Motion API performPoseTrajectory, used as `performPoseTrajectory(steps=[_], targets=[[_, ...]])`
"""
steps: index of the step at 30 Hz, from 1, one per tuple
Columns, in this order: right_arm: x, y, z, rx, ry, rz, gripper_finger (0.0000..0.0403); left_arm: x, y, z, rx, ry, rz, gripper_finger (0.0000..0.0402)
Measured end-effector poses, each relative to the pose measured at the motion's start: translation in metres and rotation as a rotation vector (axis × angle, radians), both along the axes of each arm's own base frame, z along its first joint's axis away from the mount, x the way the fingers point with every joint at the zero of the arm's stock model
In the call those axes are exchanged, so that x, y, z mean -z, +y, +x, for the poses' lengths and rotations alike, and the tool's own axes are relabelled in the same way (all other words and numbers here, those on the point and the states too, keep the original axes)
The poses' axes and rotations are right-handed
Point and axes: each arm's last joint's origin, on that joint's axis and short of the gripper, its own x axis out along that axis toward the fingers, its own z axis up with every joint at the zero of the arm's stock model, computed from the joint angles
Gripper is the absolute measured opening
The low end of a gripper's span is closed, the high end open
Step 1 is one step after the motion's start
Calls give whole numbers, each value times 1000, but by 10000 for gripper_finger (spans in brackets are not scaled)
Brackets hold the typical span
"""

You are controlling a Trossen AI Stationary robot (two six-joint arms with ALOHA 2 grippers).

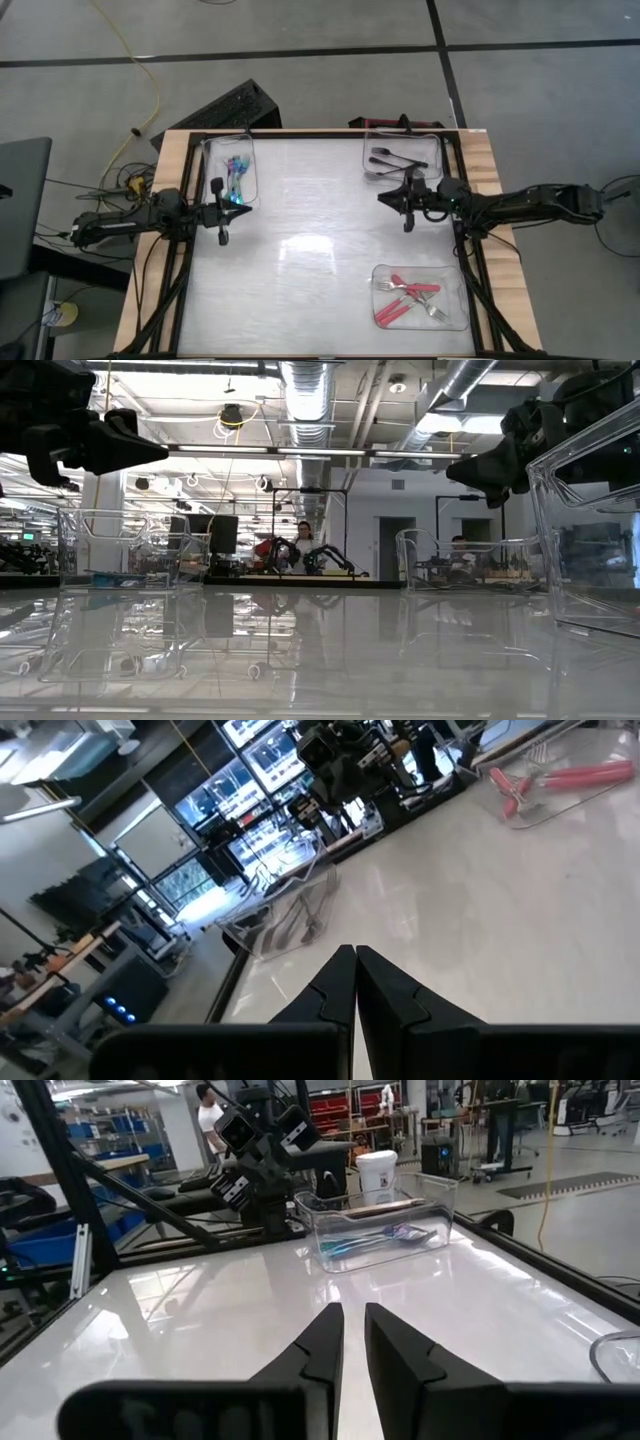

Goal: Sort silverware by color (type)
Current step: Return to Home Position

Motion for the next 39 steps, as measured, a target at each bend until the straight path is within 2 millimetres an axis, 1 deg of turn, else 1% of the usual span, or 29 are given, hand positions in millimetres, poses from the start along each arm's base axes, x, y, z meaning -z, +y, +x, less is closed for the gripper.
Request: performPoseTrajectory(steps=[6,19,25,30,35,39], targets=[[0,0,0,0,0,0,72,0,0,0,1,2,6,0],[0,0,0,0,3,-2,72,0,0,0,-9,23,110,0],[0,0,0,0,4,-1,72,1,1,0,-41,29,69,0],[1,0,0,0,9,0,72,1,1,0,-42,29,72,0],[1,0,0,0,10,0,72,2,1,0,-39,25,38,0],[2,0,0,0,21,3,72,4,1,0,-38,48,35,0]])
